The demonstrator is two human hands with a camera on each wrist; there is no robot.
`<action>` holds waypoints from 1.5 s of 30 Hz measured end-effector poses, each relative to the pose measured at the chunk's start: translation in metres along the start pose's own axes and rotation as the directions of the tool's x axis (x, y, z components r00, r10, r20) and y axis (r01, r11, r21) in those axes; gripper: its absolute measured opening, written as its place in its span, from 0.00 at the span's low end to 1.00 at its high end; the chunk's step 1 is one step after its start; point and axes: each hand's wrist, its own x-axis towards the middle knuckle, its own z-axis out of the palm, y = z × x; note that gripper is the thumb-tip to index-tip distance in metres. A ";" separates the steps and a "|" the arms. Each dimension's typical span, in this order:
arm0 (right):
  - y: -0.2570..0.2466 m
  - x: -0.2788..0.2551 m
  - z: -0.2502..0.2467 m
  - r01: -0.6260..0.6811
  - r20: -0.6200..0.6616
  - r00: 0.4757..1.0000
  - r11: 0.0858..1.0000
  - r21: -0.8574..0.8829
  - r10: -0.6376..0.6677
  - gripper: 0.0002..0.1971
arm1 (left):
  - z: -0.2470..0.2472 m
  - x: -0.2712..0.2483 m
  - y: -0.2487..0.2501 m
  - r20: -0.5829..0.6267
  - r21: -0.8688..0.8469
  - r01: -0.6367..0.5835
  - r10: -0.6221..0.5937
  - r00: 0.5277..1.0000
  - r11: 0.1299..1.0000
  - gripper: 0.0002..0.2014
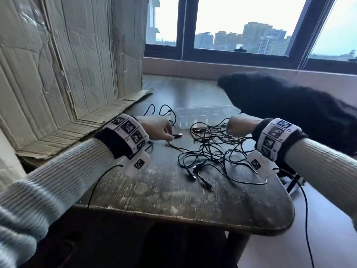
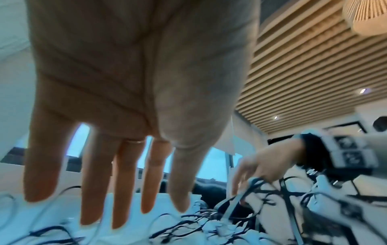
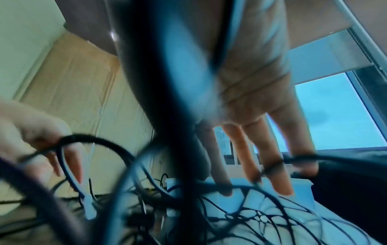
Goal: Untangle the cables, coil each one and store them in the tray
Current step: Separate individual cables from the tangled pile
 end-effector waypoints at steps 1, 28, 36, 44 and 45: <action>0.000 0.001 -0.007 0.016 -0.071 0.997 1.000 -0.017 -0.018 0.14 | -0.001 0.003 -0.010 -0.023 0.088 0.056 -0.054 0.998 0.995 0.19; -0.112 -0.019 -0.036 0.538 0.001 0.839 0.831 0.140 -0.544 0.36 | -0.047 -0.015 -0.054 -0.481 -0.411 0.063 -0.275 0.832 0.909 0.08; -0.132 0.016 -0.063 0.434 -0.359 0.866 0.879 0.195 -0.348 0.35 | -0.076 -0.036 -0.020 -0.800 -0.257 -0.345 0.002 0.599 0.903 0.09; -0.120 0.011 -0.088 0.455 -0.475 0.878 0.423 0.783 -0.064 0.06 | -0.071 -0.027 -0.023 -0.804 -0.427 -0.353 -0.171 0.570 0.833 0.29; -0.118 0.008 -0.093 0.450 -0.478 0.878 0.380 0.808 -0.022 0.07 | -0.067 -0.026 -0.025 -0.744 -0.448 -0.268 -0.190 0.640 0.853 0.40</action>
